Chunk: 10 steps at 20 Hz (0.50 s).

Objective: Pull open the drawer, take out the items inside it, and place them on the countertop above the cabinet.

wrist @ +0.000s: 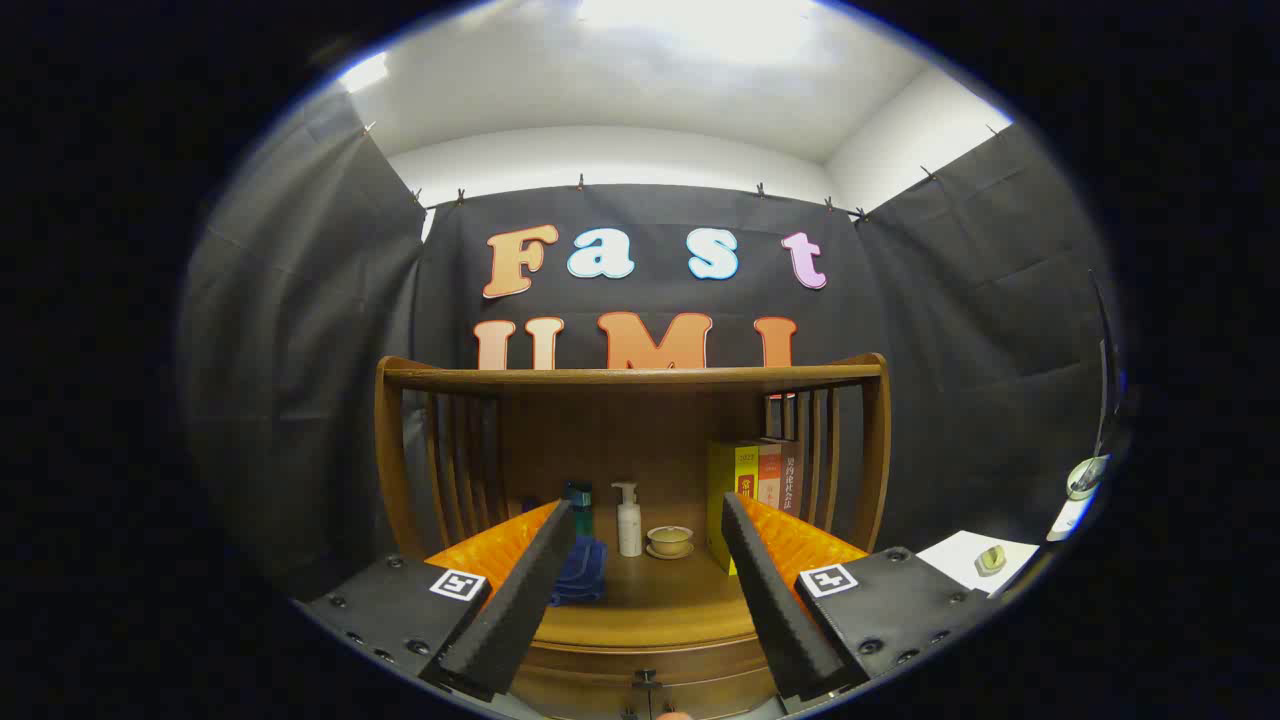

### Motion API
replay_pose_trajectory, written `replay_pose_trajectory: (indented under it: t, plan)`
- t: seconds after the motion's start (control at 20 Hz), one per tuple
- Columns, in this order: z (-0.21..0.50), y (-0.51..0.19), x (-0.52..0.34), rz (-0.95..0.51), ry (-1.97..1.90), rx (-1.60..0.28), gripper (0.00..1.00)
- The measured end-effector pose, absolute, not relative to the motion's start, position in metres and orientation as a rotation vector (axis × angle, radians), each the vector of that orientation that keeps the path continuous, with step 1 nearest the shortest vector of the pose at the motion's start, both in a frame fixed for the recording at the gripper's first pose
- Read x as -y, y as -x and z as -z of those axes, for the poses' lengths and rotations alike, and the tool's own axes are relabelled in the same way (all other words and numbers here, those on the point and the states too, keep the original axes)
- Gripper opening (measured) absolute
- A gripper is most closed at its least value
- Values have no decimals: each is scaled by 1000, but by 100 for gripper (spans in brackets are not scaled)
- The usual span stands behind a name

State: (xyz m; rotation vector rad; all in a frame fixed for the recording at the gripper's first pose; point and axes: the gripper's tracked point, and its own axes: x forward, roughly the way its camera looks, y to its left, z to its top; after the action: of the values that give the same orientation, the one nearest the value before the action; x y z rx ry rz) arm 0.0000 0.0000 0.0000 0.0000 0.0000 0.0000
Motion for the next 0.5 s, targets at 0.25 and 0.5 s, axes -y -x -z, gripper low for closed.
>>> replay_pose_trajectory:
  t: [0.25,0.5]
  plan:
    - [3,4,-4,-4,7,-5,98]
    - [0,5,-4,-1,-7,-7,98]
